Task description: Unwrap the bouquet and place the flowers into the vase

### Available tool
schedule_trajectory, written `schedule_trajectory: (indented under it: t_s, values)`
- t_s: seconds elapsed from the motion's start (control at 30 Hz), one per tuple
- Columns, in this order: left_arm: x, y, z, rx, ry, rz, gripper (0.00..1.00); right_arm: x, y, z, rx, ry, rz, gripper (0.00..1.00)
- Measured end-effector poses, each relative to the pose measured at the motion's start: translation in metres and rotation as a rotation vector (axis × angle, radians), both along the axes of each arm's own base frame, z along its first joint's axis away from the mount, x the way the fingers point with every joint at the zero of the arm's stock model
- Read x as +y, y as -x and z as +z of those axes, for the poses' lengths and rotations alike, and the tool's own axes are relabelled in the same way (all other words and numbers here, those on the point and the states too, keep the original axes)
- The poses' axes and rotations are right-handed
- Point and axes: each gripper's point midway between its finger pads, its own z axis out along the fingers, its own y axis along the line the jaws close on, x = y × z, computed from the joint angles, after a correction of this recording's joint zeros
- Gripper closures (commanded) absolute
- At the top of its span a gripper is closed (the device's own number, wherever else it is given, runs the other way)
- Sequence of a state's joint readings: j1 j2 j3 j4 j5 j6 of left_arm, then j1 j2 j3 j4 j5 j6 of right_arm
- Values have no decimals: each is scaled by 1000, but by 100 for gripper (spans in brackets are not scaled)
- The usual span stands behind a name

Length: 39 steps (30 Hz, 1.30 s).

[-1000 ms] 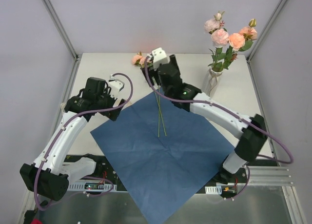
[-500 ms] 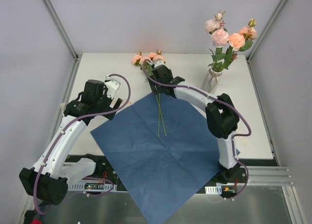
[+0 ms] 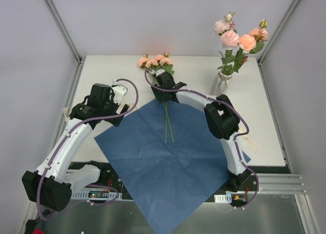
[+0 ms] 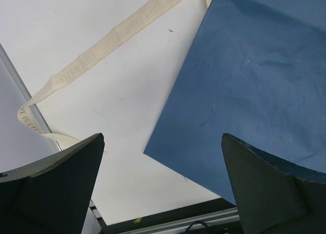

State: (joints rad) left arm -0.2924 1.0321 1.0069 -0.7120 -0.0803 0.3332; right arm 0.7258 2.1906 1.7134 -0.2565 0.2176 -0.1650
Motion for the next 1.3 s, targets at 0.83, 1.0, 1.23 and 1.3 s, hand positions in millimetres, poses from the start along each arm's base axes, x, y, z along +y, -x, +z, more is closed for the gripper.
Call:
schedule_trajectory:
  t_s: [0.83,1.0,1.23,1.3]
  values:
    - [-9,-2,-12,36,18,-49,1,24,-5,-1,58,-56,40,45]
    - [-9,-1,-15,39,15,-53,1,35,-12,4,74,-90,8,47]
    - [-8,2,-14,28,17,-55,1,26,-1,-23,172,-79,-43,49]
    - [-8,3,-13,24,18,-55,1,23,1,-27,188,-80,-57,49]
